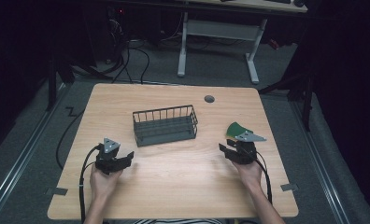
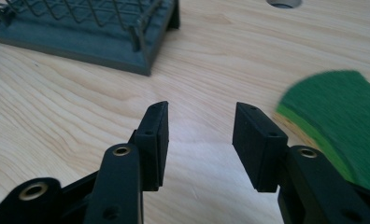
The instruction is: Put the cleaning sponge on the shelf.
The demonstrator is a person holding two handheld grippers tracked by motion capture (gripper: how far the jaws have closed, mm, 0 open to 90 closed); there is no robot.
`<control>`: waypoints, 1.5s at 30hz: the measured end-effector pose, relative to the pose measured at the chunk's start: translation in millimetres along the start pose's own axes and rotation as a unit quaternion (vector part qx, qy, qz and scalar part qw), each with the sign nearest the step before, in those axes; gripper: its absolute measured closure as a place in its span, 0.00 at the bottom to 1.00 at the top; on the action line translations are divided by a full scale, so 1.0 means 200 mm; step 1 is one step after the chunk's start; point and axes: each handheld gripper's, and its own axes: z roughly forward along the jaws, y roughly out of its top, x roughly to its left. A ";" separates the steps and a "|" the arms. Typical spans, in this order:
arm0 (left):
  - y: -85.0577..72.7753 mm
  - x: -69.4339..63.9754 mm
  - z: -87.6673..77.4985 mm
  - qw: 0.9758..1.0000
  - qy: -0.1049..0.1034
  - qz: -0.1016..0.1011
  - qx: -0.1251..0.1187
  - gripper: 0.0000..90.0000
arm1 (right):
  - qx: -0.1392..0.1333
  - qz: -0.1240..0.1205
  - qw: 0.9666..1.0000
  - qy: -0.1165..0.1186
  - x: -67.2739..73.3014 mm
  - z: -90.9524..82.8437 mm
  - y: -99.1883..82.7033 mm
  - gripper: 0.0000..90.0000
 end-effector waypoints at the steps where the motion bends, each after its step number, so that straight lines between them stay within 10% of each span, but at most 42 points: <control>1: 0.01 -0.01 0.01 1.000 -0.001 0.001 0.001 0.40 | 0.002 -0.002 1.000 0.003 0.01 0.01 0.01 0.64; 28: 0.15 -0.06 0.17 1.000 -0.005 -0.013 -0.011 0.65 | 0.041 0.012 0.998 0.049 0.13 0.43 0.22 0.71; 45: 0.15 -0.06 0.19 1.000 -0.015 -0.021 -0.011 0.87 | 0.043 0.011 0.998 0.054 0.14 0.50 0.23 0.93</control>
